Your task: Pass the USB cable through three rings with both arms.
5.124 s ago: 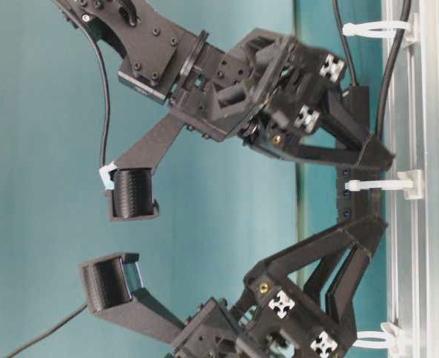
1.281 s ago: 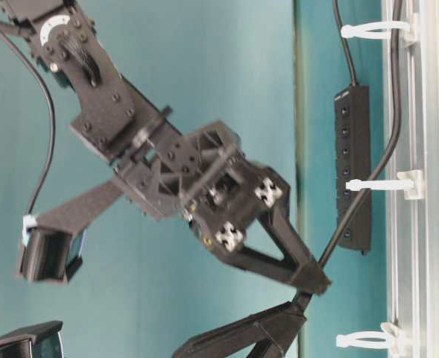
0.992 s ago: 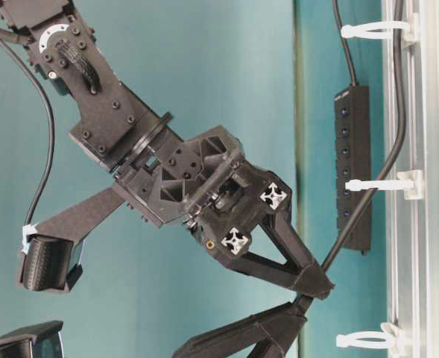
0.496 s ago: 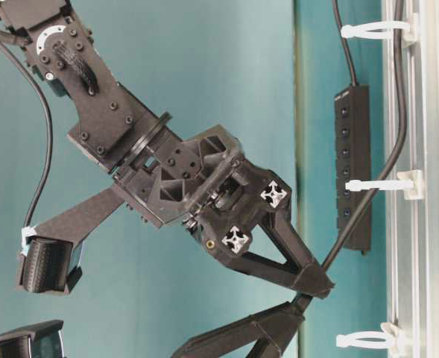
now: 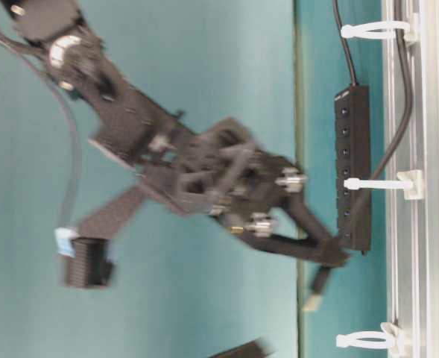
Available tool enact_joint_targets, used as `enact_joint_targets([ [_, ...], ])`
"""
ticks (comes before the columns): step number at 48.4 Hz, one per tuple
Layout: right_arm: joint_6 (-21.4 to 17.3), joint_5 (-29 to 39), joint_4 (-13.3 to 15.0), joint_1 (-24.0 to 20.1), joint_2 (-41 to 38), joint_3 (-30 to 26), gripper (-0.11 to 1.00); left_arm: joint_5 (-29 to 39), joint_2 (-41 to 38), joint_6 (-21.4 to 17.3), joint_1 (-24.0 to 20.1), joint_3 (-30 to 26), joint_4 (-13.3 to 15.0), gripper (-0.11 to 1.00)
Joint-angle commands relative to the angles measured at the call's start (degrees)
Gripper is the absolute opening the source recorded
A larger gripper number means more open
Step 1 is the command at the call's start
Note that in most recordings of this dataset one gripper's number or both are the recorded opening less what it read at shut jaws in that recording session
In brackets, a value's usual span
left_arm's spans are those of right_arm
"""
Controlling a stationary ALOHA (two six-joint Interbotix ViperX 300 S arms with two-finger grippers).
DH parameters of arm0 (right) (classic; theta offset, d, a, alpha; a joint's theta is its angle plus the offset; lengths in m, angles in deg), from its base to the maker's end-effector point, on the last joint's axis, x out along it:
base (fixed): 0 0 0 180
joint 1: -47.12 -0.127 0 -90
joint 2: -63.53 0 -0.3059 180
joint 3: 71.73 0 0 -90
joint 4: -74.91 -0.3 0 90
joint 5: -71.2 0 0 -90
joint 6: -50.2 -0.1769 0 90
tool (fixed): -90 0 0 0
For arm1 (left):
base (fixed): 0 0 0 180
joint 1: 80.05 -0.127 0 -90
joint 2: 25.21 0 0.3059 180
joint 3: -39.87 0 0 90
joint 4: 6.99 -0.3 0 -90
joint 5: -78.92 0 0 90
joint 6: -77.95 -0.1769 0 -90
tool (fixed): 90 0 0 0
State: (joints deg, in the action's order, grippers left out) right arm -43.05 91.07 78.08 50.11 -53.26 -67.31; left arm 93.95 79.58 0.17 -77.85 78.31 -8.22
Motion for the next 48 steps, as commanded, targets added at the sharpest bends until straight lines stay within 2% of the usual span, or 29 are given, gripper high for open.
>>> enact_joint_targets([
  [1,0.4,0.1,0.1,0.1,-0.6,-1.8,-0.05,2.9,3.6,0.1,0.1,-0.3,-0.1,0.82],
  [8,0.4,2.1,0.1,0.2,-3.5,-4.7,-0.05,8.8,9.5,0.1,0.1,2.3,-0.1,0.82],
  [19,0.4,4.5,0.1,0.4,-6.9,-8.8,-0.05,12.8,15.4,-0.2,-1.2,5.8,-0.1,0.82],
  [31,0.5,6.0,0.1,1.2,-8.0,-9.9,-0.05,12.9,17.0,-0.5,-3.1,8.8,-0.1,0.81],
  [48,1.7,6.1,0.1,1.9,-8.7,-11.1,-0.05,12.4,16.7,-0.6,-3.9,10.0,-0.1,0.81],
])
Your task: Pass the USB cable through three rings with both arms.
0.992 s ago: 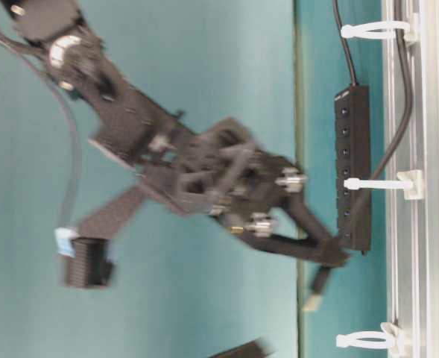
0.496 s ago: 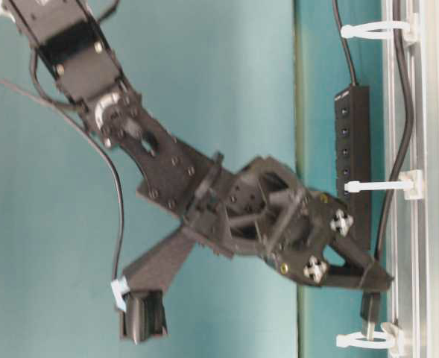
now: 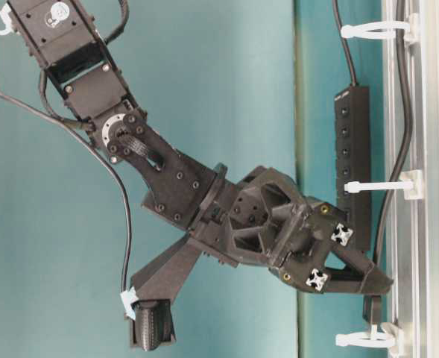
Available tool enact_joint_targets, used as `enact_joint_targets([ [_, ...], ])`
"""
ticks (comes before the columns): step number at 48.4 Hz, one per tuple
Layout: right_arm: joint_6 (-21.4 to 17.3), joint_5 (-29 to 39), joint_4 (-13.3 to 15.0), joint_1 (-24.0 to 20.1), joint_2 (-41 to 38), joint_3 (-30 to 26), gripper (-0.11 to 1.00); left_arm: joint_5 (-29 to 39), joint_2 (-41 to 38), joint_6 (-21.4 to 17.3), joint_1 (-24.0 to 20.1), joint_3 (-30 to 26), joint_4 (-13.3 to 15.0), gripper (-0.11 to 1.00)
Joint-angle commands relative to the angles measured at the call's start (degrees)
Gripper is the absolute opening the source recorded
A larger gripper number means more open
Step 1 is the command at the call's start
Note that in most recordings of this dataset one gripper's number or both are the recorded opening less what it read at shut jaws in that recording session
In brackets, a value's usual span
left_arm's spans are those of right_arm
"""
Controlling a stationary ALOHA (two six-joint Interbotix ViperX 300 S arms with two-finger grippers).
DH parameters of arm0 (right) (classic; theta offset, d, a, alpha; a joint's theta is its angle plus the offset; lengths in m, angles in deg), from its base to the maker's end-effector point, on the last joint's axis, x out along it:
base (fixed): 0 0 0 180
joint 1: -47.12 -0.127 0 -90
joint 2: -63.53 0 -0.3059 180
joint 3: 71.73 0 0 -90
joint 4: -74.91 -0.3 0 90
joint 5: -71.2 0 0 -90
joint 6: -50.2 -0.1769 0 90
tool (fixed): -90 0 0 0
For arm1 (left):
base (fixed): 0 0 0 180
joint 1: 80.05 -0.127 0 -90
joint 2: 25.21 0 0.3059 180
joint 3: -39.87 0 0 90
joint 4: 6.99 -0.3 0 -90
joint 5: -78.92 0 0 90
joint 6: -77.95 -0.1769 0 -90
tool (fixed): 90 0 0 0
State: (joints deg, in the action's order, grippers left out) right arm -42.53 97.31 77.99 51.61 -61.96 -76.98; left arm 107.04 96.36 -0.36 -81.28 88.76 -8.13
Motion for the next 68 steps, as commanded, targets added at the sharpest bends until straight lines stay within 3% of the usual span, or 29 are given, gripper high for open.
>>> enact_joint_targets([
  [1,1.4,-0.2,0.2,0.4,-0.1,-1.6,-0.05,-0.8,-0.1,-0.1,-0.6,-0.4,-0.2,0.81],
  [14,4.2,-1.2,-0.2,0.0,-0.8,-2.5,-0.05,-3.3,-0.2,-0.7,-3.4,1.4,-0.4,0.81],
  [22,4.3,-2.5,-0.1,0.0,-1.0,-2.8,-0.05,-6.9,-1.8,-4.0,-3.4,2.4,-0.4,0.81],
  [40,4.6,-2.7,-0.1,-0.7,-1.1,-3.0,-0.05,-12.7,-8.9,-5.9,-3.4,1.9,-0.4,0.81],
  [52,5.3,-7.4,-0.1,-1.1,-1.3,-3.7,-0.05,-18.5,-12.9,-5.9,-3.5,2.6,-0.4,0.81],
  [68,5.1,-7.4,-0.2,-1.3,-1.2,-3.3,-0.05,-27.5,-20.6,-7.6,-3.5,2.3,-0.4,0.81],
])
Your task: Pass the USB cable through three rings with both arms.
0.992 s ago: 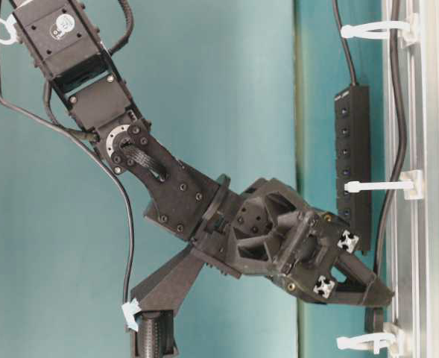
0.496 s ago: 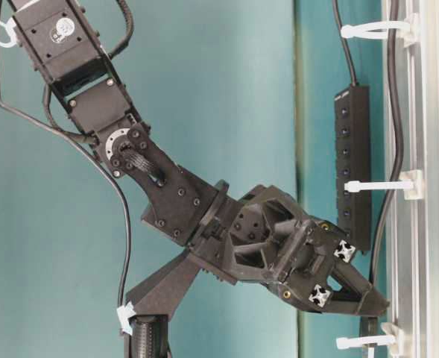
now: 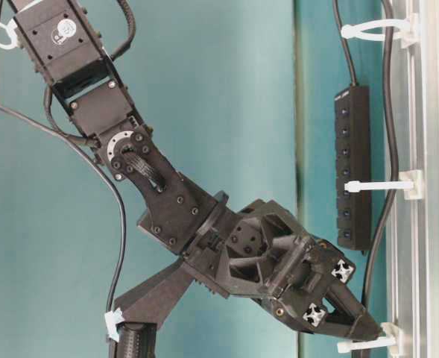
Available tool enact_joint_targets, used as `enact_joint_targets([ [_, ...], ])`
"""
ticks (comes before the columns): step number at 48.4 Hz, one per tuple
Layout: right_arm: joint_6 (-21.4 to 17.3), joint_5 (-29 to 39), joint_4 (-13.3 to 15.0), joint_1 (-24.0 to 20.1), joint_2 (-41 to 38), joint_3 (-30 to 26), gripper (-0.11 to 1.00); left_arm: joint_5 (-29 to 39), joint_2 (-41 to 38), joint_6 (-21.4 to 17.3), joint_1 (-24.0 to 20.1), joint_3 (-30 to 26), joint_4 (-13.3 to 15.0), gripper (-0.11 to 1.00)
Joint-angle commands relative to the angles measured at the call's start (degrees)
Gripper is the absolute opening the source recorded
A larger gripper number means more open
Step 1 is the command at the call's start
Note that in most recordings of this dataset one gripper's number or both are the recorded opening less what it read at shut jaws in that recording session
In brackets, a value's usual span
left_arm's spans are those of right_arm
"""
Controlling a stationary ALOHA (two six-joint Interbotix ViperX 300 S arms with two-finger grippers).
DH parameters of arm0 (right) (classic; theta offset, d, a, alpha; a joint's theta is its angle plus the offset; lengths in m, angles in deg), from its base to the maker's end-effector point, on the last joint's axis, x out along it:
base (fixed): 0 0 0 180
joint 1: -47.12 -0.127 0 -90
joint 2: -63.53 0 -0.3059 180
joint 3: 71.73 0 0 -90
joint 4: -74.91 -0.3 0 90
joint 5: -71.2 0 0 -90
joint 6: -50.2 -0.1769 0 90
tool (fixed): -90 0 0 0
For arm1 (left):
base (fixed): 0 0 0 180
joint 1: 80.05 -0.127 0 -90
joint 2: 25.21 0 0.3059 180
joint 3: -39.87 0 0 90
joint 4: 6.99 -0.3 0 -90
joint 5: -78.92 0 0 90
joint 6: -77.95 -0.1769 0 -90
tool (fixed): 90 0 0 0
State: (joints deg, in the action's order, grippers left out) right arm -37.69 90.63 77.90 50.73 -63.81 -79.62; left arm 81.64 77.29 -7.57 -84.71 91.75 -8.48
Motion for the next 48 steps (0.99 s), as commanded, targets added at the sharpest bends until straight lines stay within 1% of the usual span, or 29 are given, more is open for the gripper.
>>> enact_joint_targets([
  [1,0.3,-0.7,-0.2,-0.5,0.6,-0.6,-0.05,-2.5,-2.1,-0.4,-0.2,-0.8,-0.1,0.81],
  [10,0.2,-0.2,-0.2,-0.9,0.6,-0.6,-0.05,-6.4,-7.1,-1.1,-0.2,-1.4,-0.1,0.81],
  [18,0.2,0.4,-0.2,-1.3,0.6,-0.6,-0.05,-7.3,-8.6,-1.3,-0.3,-1.8,-0.1,0.81],
  [25,0.2,0.4,-0.2,-1.7,0.6,-0.4,-0.05,-7.8,-9.9,-1.4,-1.4,-1.7,-0.1,0.80],
  [36,0.2,0.6,-0.2,-1.7,0.5,-0.4,-0.05,-10.1,-11.3,-2.6,-2.5,-2.0,-0.1,0.76],
  [42,0.2,0.6,-0.2,-1.8,0.6,-0.4,-0.05,-10.2,-11.7,-3.3,-2.5,-2.4,-0.1,0.73],
  [48,0.2,0.6,-0.2,-1.8,0.6,-0.4,-0.05,-10.3,-12.0,-3.3,-2.5,-2.7,-0.1,0.67],
])
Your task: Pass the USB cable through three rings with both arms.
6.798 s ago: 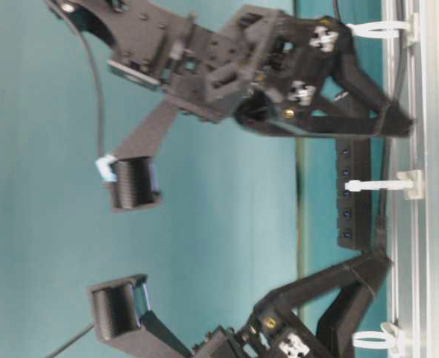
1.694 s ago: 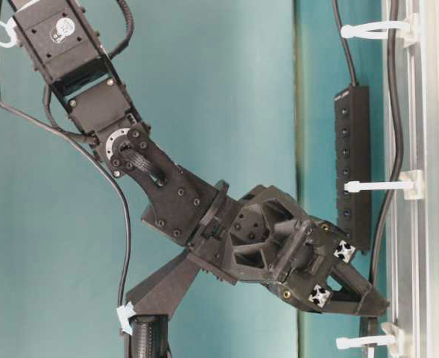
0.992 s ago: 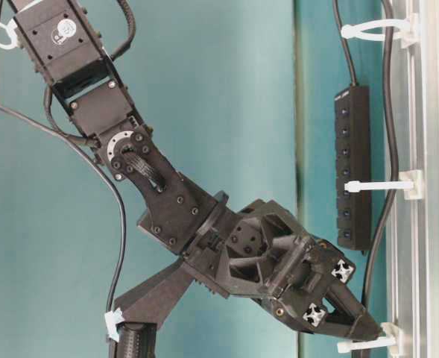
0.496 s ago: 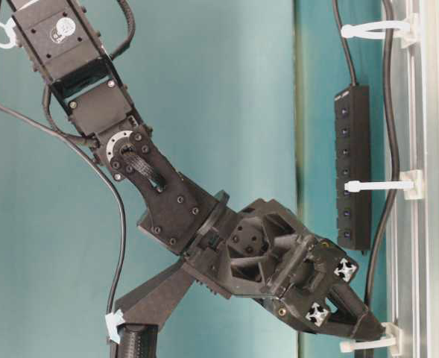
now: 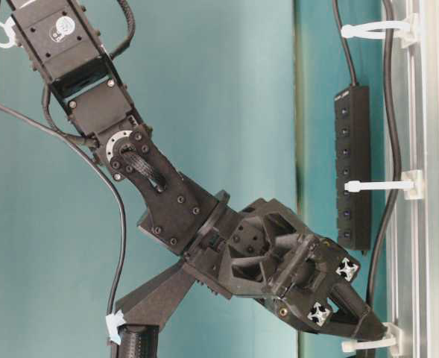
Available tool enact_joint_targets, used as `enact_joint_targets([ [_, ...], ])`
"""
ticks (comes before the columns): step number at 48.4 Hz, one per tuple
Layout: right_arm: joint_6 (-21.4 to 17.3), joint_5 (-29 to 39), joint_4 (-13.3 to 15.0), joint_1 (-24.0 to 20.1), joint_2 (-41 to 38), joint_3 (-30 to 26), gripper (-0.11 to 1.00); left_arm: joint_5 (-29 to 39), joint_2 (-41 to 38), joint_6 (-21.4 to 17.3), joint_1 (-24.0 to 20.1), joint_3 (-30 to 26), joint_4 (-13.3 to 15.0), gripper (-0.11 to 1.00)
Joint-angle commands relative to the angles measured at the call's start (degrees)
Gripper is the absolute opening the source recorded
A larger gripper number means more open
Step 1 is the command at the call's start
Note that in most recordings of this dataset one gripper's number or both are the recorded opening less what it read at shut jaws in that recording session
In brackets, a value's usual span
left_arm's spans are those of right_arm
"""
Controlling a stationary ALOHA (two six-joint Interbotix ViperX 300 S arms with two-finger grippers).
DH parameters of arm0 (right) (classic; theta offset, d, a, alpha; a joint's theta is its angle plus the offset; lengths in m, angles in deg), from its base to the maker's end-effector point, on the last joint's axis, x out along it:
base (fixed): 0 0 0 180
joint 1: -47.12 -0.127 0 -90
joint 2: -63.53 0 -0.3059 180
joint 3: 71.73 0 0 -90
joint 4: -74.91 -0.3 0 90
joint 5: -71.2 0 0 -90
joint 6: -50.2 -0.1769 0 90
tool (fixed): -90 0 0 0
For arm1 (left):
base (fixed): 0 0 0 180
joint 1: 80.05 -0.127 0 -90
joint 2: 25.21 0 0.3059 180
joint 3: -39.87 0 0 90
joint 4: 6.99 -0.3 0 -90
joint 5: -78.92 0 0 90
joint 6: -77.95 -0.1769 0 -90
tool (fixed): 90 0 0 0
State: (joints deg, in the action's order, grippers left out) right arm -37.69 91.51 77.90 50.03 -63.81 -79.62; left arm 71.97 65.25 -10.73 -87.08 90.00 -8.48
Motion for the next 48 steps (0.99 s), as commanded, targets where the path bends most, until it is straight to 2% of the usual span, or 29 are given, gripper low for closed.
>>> enact_joint_targets([
  [1,0.2,-0.3,-0.2,-1.1,0.6,-0.4,-0.05,-0.5,-0.1,-0.1,-0.2,-1.0,-0.1,0.65],
  [5,0.2,-0.3,-0.2,-1.1,0.6,-0.4,-0.05,-0.6,-0.1,-0.1,-0.2,-1.0,-0.2,0.57],
  [17,-0.1,-0.1,-0.2,-1.0,0.7,-0.2,-0.05,-0.6,-0.1,-0.2,-0.2,-1.1,-0.1,0.22],
  [38,-0.3,4.0,-0.2,-1.0,1.7,1.8,-0.01,-0.2,-0.1,-0.3,-0.2,-1.1,-0.1,0.22],
  [42,-0.2,4.8,-0.2,-1.0,2.1,2.2,0.05,0.8,0.1,0.0,-0.2,-0.9,-0.1,0.22],
  [48,-0.3,5.4,-0.2,-0.9,2.9,2.6,0.22,4.1,0.4,0.1,-0.1,-0.5,-0.1,0.22],
])
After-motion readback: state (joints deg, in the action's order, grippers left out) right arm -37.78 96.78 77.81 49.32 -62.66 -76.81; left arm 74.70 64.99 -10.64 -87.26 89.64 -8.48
